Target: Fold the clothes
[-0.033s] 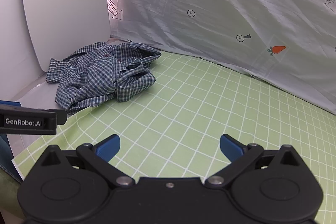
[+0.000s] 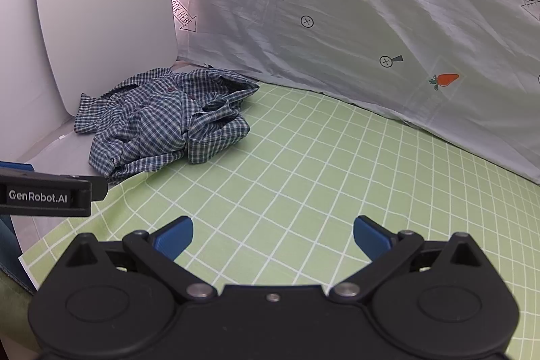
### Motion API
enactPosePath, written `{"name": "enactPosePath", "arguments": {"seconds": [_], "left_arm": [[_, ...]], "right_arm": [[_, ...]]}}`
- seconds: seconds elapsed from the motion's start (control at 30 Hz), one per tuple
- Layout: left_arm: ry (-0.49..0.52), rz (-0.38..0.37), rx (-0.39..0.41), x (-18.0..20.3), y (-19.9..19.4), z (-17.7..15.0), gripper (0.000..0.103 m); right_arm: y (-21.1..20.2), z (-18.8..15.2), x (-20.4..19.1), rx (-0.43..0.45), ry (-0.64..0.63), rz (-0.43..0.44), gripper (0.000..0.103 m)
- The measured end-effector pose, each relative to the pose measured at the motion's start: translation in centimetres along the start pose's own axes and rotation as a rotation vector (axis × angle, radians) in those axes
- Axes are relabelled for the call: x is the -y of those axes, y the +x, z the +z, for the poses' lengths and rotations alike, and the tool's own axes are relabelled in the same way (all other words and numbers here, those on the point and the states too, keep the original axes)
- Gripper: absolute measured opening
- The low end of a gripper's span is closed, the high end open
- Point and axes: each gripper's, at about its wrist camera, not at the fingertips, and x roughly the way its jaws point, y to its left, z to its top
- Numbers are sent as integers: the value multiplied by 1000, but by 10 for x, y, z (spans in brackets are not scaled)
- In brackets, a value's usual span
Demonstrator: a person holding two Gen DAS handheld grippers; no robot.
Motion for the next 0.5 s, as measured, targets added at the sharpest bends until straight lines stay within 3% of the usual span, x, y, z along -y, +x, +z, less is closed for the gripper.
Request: {"name": "enactPosePath", "arguments": {"seconds": [0.5], "left_arm": [[10, 6, 3, 4, 4, -2, 103]], "right_arm": [[-2, 2, 2, -1, 4, 2, 102]]}}
